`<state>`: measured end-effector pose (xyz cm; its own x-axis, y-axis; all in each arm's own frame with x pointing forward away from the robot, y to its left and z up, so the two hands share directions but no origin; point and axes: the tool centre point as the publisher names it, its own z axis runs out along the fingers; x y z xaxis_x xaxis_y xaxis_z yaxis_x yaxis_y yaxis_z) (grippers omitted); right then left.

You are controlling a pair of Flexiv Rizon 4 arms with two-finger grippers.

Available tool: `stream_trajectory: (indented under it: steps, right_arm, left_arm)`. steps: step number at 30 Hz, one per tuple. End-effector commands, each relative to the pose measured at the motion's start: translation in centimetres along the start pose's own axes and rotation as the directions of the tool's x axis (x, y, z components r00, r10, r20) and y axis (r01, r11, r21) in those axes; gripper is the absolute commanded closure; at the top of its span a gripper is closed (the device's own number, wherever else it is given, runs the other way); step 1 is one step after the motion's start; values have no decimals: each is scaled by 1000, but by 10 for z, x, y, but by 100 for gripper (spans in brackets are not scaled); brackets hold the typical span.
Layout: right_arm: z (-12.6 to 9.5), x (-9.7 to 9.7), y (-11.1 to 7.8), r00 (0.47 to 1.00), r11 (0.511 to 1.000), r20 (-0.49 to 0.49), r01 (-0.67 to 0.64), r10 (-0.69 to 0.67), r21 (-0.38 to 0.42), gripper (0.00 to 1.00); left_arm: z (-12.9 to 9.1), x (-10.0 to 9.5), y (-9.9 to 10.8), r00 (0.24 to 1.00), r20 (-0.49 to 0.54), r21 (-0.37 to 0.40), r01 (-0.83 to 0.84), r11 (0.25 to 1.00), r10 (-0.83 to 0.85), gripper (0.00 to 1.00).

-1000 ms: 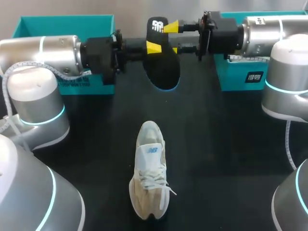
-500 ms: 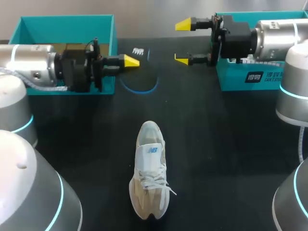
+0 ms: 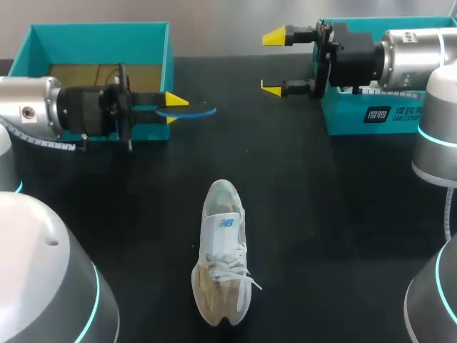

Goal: Take the shoe out of the shoebox, open the shoe tongue, remove and reinsert the insole, then place the shoe into the shoebox

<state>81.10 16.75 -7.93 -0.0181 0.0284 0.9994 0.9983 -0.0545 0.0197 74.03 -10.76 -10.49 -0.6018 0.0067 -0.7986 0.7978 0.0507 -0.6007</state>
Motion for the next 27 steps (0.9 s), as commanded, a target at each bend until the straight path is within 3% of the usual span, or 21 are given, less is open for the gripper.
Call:
stream_trajectory:
  steps: [1, 8, 16, 22, 27]
  right_arm:
    - [1, 1, -1, 1000, 1000, 5, -2, 2, -1, 0]
    - [1, 1, -1, 1000, 1000, 5, -2, 2, -1, 0]
    - [1, 1, -1, 1000, 1000, 5, -2, 2, -1, 0]
    - [1, 1, -1, 1000, 1000, 5, -2, 2, -1, 0]
    - [1, 1, -1, 1000, 1000, 5, -2, 2, -1, 0]
  left_arm:
    - [-1, 0, -1, 1000, -2, -2, 0, 1000, 0, 100]
    - [-1, 0, -1, 1000, -2, -2, 0, 1000, 0, 100]
    - [-2, 7, -26, 926, 38, -137, 377, 916, -376, 100]
    - [-11, 7, -27, 763, 72, -123, 646, 753, -643, 100]
    - [-20, 0, -18, 503, 64, 6, 863, 505, -862, 100]
